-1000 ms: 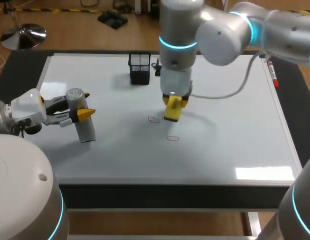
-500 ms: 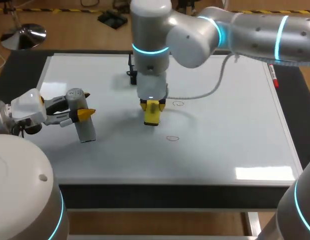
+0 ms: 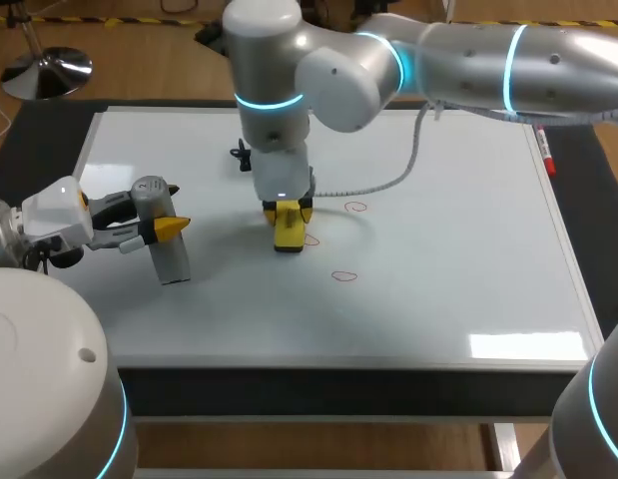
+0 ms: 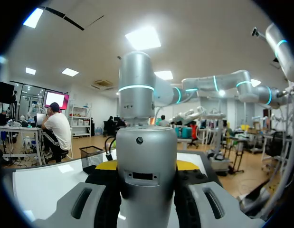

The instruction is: Pick up the inspection probe, press it on each red-marked spot on the whiteboard one by one, put down the probe, pick up the eraser, and wipe off all the red marks.

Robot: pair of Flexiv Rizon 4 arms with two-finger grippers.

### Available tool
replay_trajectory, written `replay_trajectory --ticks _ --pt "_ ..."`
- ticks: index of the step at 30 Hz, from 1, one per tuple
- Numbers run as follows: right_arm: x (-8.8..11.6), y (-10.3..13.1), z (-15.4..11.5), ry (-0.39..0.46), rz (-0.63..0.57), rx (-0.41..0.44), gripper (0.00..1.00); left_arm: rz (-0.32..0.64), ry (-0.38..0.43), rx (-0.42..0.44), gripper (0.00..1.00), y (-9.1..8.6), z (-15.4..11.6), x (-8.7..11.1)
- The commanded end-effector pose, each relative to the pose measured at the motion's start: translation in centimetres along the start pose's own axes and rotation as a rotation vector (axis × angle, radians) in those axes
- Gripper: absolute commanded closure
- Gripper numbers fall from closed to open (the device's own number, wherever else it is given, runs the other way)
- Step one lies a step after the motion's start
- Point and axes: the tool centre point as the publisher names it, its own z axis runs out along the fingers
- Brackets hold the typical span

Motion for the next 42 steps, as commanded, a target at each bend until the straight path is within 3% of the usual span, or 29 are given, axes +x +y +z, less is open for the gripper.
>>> replay_trajectory --ticks 1,17,42 --pt "-0.2 0.1 0.0 0.033 -0.002 -0.001 1.0 0.001 -0.002 0.0 1.0 -0.1 0.0 0.1" --pt "0.9 0.6 1.2 0.016 0.027 -0.022 1.0 0.001 -0.002 0.0 1.0 -0.1 0.0 0.1" --pt "5.1 1.6 1.6 0.011 0.142 -0.025 1.0 0.001 -0.002 0.0 1.0 -0.1 0.0 0.1"
